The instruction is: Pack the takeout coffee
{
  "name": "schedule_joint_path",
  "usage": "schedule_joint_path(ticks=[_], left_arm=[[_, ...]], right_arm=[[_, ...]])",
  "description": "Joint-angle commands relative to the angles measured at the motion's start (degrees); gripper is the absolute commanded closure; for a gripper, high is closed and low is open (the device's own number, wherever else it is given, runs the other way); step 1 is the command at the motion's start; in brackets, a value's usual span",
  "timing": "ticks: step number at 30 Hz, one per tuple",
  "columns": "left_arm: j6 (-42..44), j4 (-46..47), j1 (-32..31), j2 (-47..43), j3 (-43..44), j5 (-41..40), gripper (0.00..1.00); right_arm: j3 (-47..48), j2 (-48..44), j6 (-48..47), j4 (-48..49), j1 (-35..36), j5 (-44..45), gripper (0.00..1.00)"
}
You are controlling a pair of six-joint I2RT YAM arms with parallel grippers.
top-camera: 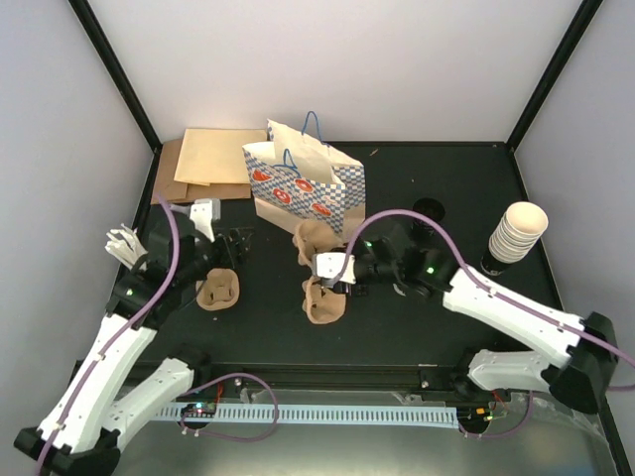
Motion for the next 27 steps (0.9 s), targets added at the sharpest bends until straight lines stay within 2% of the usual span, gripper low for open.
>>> schedule_joint_path(ticks=[1, 5, 8, 12, 15, 17, 23, 27], left_arm=[[-2.53, 8.0, 0.23, 6.18, 3.08, 8.07, 0.25], [-6.3, 13.49, -3.11, 14.72, 7.45, 9.26, 0.28], [-7.57, 13.12, -6.37, 20.56, 14.1, 3.04, 0.27], [-10.5, 20.32, -7.86, 23.52, 14.82, -4.33, 0.24], [-12.63, 22.09, -8.23, 26.0, 16.88, -8.58, 0.24], [-15.26, 19.6, -9.28, 28.24, 19.64, -13.7, 0.24], [-17.92, 16.26, -13.63, 36.21, 26.37, -18.32, 0.25], [-24.35, 3.21, -16.12, 42.23, 35.46, -26.16, 0.26]], right_arm=[[-3.86, -7.48, 10.75, 11.26, -0.21, 7.08, 0.57], [-4.74, -10.96, 14.64, 10.17, -0.43, 13.05, 0.57], [-5.83, -13.84, 16.92, 10.03, -1.0, 16.93, 0.58], [-8.43, -19.05, 19.73, 11.49, -2.35, 21.49, 0.59], [-9.66, -21.88, 20.36, 12.09, -2.63, 26.1, 0.6], [-9.97, -23.46, 19.93, 11.71, -2.62, 28.21, 0.6], [-10.73, -27.28, 19.4, 11.93, -2.68, 31.48, 0.6], [-10.63, -28.27, 19.58, 11.42, -2.72, 33.05, 0.6]])
